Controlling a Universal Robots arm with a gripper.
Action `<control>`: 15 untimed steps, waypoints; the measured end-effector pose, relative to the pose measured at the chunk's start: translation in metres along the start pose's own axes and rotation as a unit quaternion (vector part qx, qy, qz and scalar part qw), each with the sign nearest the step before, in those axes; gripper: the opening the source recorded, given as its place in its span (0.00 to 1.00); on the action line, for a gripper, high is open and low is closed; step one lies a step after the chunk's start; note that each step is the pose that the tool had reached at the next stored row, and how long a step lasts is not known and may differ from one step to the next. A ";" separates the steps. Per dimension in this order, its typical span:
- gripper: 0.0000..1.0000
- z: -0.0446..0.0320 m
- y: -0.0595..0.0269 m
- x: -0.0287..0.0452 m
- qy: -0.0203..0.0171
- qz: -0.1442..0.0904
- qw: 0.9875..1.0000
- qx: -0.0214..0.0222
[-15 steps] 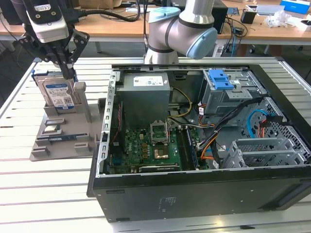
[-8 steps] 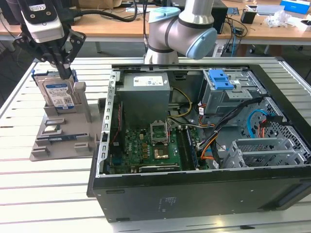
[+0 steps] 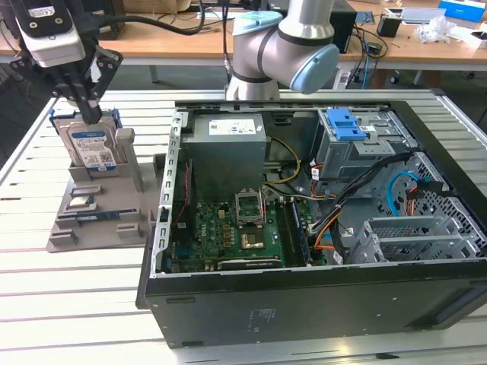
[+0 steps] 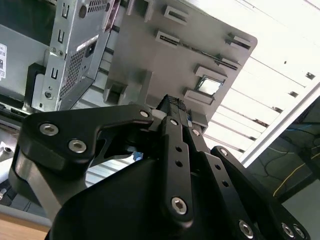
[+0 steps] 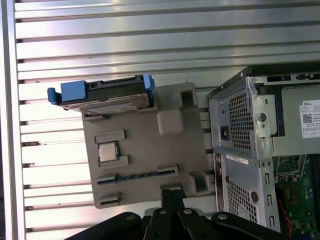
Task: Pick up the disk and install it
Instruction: 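Reach for the disk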
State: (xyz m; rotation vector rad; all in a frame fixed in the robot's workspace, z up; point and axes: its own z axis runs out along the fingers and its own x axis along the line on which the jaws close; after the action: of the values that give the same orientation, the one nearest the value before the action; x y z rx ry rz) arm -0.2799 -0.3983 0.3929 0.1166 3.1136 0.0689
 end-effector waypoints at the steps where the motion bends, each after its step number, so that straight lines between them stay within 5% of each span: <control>1: 0.11 0.0000 0.0003 0.0020 0.000 0.000 1.000 0.000; 4: 0.11 0.0003 0.0035 0.0164 0.000 0.000 1.000 0.000; 15: 0.11 0.0004 0.0049 0.0364 0.000 0.000 1.000 0.000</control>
State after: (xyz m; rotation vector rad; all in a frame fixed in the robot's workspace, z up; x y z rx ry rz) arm -0.3158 -0.3906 0.3919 0.1166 3.1136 0.0684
